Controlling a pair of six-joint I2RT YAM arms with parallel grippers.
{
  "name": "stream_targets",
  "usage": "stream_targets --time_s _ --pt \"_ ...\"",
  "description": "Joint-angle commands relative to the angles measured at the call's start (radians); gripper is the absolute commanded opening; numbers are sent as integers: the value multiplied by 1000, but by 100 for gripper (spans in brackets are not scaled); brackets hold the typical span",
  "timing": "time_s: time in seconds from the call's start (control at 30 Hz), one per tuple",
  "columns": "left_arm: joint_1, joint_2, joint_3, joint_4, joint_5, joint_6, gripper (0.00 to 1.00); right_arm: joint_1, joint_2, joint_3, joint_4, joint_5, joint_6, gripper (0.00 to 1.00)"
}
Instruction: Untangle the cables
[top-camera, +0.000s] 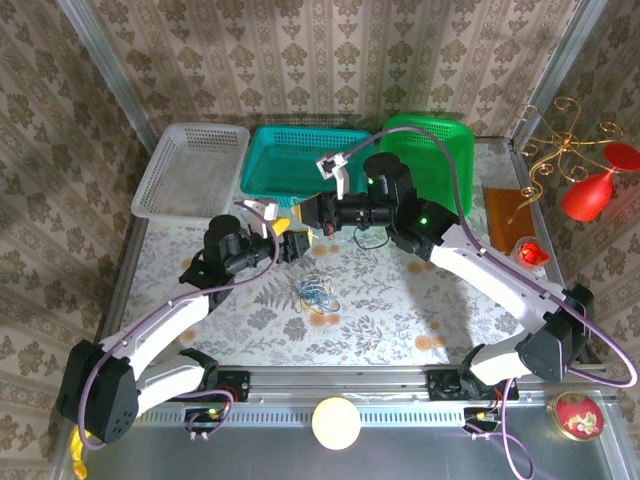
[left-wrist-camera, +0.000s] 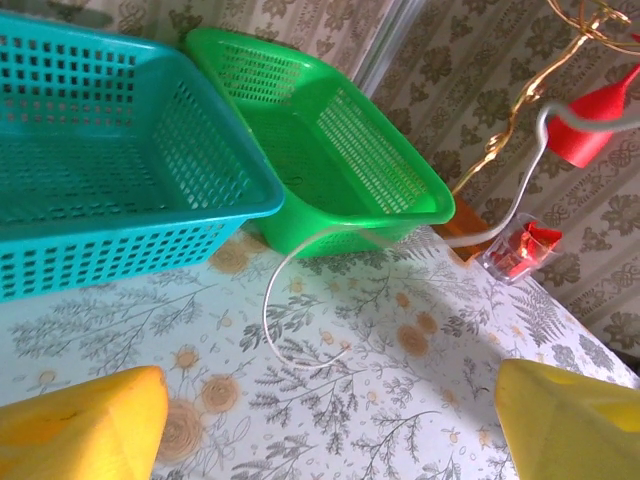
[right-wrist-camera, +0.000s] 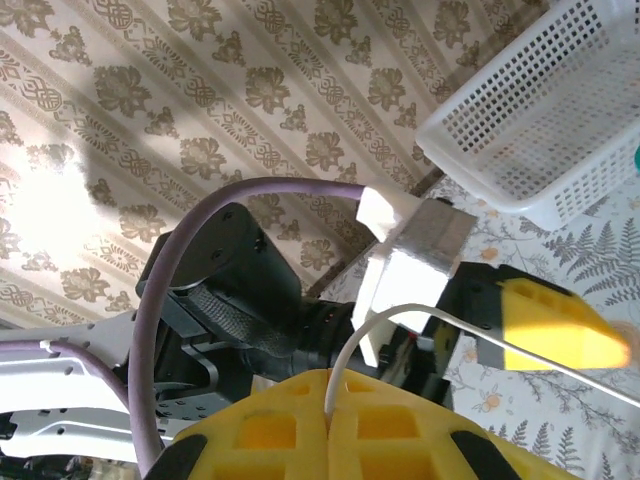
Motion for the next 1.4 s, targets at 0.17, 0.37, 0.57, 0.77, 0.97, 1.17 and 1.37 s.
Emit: stream_targets --time_s 0.17,0.37,0.57,0.77,0.97,1.17,1.37 --pt "-19 93 78 18 62 94 86 21 7 60 10 -40 22 0" --pt "-19 123 64 55 38 100 85 34 1 80 46 -58 65 0" --pt "-20 181 22 159 92 42 48 36 -7 109 79 -65 94 0" --pt "-25 229 -53 273 96 -32 0 3 -7 151 75 -45 90 0" --pt "-25 228 -151 348 64 -73 0 -137 -20 161 136 6 163 0" --pt "-25 216 -180 382 43 -95 0 -200 35 254 150 17 194 0" --pt "-24 163 -127 314 20 -101 32 -204 145 402 89 1 133 0"
